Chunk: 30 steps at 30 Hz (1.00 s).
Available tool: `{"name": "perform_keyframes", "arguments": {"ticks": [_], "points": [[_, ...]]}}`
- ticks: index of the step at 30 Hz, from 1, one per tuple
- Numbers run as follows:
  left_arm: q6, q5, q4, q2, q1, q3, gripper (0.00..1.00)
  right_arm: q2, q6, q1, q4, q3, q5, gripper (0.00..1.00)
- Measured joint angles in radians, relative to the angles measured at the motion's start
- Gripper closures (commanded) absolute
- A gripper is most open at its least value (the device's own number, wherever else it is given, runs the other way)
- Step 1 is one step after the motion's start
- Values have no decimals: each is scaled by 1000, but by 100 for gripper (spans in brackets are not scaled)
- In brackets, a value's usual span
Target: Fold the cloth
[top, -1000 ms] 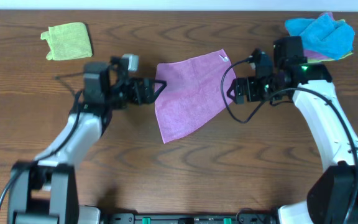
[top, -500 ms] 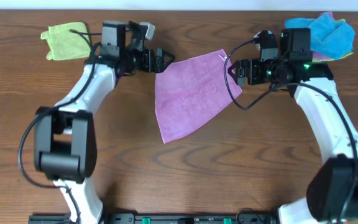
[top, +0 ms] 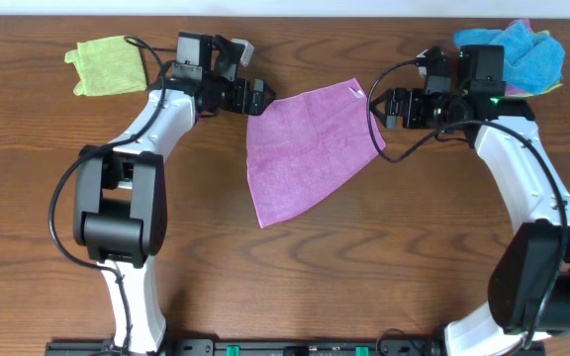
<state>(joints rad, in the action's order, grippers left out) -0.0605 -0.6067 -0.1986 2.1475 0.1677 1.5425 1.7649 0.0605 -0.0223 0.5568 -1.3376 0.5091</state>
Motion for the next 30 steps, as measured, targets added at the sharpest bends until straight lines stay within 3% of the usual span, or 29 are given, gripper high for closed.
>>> {"name": "perform_keyframes", "arguments": {"ticks": [8, 30], "points": [[-14, 20, 10, 42, 0, 5, 4, 0, 8, 0, 0, 0, 26, 1], [-53, 31, -263, 43, 1, 8, 4, 0, 27, 0, 6, 0, 37, 1]]}}
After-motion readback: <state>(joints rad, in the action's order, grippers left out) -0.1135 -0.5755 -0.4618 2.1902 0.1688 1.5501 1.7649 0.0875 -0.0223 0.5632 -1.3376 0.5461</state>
